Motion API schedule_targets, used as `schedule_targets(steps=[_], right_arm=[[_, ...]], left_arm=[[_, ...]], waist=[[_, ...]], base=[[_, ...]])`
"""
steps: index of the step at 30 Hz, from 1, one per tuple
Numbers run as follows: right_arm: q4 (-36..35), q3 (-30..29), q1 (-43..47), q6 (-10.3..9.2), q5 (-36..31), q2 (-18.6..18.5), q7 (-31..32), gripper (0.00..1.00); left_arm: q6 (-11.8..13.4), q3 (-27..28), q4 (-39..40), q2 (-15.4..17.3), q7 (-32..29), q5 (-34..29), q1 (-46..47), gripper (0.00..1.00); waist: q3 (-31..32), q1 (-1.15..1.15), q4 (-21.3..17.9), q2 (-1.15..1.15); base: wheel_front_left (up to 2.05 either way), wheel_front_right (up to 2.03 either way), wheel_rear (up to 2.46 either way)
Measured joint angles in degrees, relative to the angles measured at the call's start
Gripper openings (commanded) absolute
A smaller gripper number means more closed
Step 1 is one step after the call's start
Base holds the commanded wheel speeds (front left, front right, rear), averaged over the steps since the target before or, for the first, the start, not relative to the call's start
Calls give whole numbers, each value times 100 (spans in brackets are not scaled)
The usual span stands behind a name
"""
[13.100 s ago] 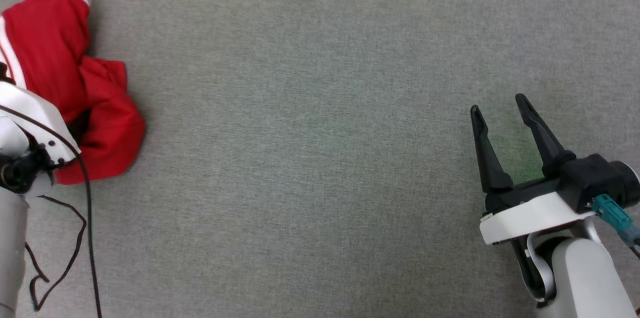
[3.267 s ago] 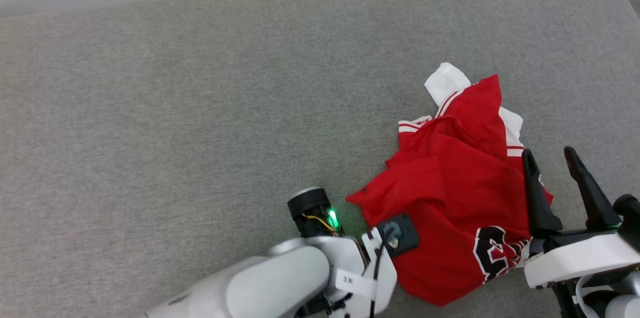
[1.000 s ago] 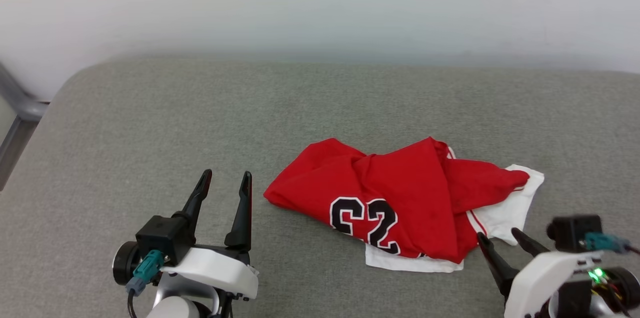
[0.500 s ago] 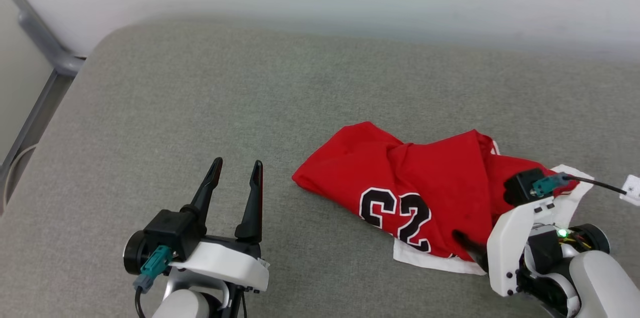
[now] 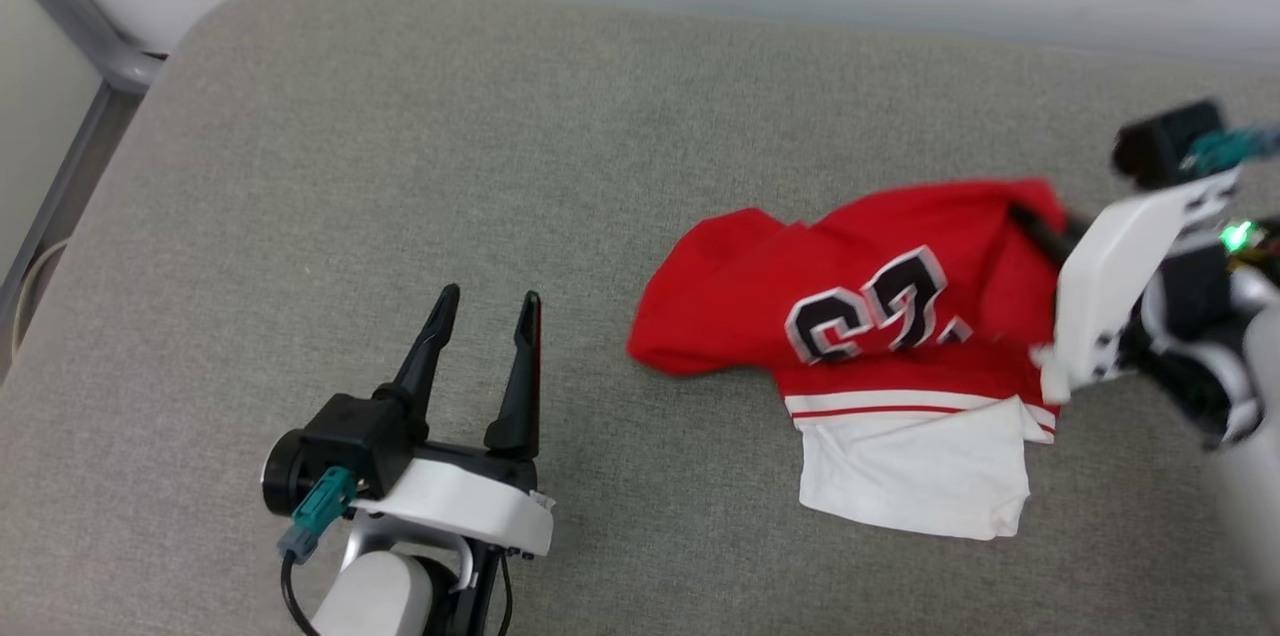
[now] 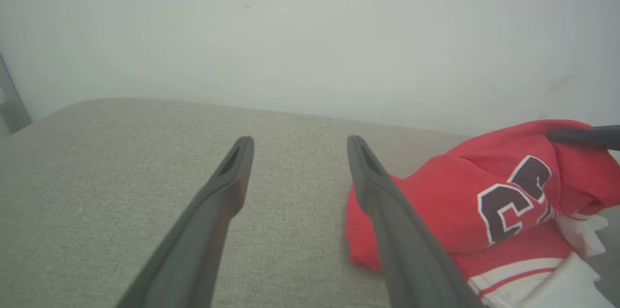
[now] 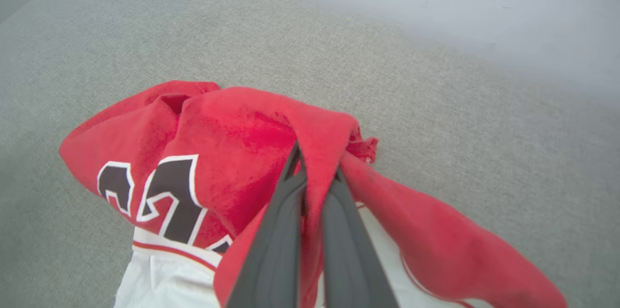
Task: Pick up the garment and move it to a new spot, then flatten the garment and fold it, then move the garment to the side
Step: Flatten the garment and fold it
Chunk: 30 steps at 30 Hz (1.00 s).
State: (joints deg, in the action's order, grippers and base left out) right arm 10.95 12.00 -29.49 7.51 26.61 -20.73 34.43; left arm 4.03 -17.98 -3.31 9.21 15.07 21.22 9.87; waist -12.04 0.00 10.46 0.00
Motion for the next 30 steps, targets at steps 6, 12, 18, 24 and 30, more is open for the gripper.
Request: schedule_targets(steps=[6, 12, 18, 24, 30], right_arm=[[749, -344, -861, 0, -112, -169, -357, 0], [1749, -720, -1157, 0, -232, -163, -993, 9], [2191, -776, -1167, 0, -231, 7, -1923, 100], [2224, -790, -944, 0, -365, 48, -3032, 100], [1907, -895, -307, 0, -534, 104, -3817, 100]], left_arm=[[-180, 10, -123, -180, 0, -140, 176, 100], [-323, 29, -282, -322, 0, -246, 253, 100], [-405, 155, -377, -412, 0, -345, 314, 100], [-434, 332, -458, -424, 0, -439, 282, 100], [-434, 478, -517, -389, 0, -487, 107, 100]], waist=[[-305, 0, 49, 0], [-582, 1, 148, 0], [-668, 0, 156, 0], [-499, 0, 34, 0], [-195, 0, -140, 0]], base=[[0, 0, 0], [0, 0, 0], [0, 0, 0], [0, 0, 0], [0, 0, 0]])
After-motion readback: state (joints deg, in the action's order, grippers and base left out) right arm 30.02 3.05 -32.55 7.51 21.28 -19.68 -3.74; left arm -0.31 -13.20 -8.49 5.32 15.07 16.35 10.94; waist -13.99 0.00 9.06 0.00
